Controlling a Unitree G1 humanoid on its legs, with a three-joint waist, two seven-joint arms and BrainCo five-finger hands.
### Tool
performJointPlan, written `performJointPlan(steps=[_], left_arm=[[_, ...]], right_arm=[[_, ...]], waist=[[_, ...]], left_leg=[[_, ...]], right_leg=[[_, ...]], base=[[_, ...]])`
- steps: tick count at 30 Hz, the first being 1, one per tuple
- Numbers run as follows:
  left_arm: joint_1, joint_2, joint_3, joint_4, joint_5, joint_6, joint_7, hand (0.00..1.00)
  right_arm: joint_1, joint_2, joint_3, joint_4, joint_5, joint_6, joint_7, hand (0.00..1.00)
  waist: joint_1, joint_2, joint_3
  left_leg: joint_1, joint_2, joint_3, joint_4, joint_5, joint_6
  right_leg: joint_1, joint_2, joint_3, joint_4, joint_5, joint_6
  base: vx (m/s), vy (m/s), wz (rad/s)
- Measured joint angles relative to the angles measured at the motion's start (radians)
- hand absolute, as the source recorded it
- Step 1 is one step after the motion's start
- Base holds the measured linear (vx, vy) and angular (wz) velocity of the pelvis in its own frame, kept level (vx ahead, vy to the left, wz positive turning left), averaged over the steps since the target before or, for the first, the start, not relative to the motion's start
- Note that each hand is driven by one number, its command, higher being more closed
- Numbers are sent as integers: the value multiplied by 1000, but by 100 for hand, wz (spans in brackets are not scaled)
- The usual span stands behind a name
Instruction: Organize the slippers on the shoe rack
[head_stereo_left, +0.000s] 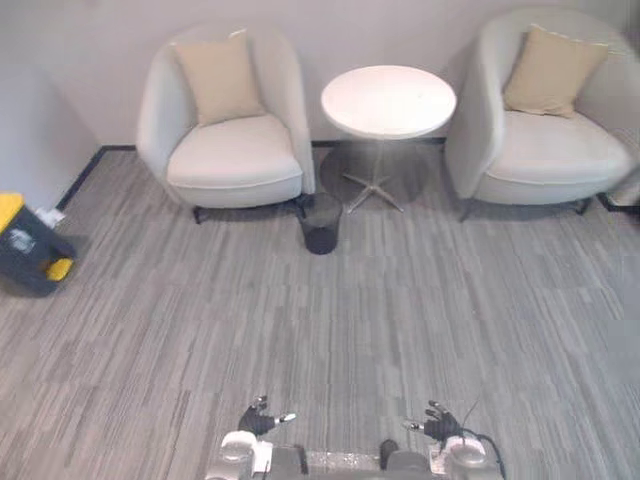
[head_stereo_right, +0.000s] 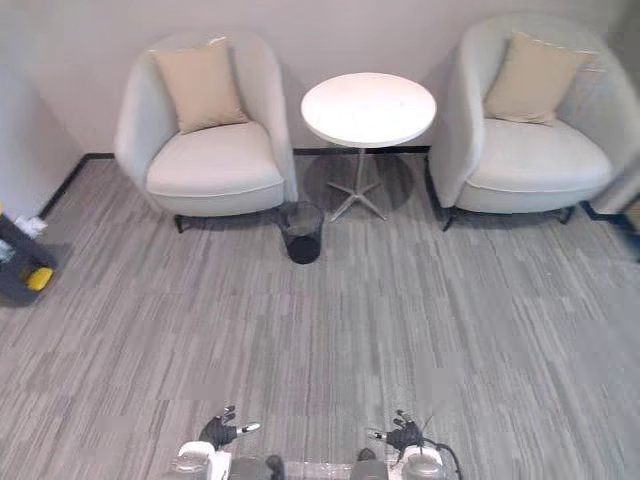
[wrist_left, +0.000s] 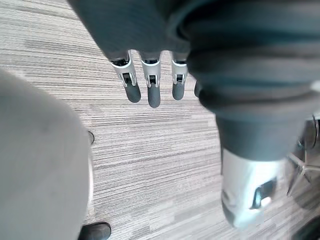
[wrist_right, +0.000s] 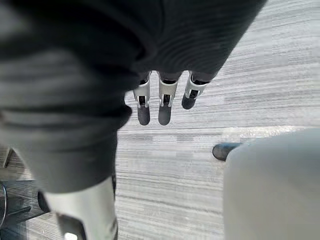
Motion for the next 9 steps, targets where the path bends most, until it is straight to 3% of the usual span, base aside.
performJointPlan(steps=[3, 9], left_arm=[[2, -1, -8, 0, 0, 0, 0, 0], [-2, -13, -18, 0, 0, 0, 0, 0]], right_arm=[[10, 3, -16, 0, 1, -1, 0, 0], [10, 10, -56, 4, 20, 0, 0, 0]], waist=[[-1, -1, -10], [-11, 14, -16]], left_leg=[[45, -27, 9, -70, 18, 9], [55, -31, -1, -78, 24, 9]], right_leg=[[2, -19, 14, -1, -9, 13], [14, -17, -27, -10, -14, 20]], base=[[90, 68, -14], [98, 8, 3]])
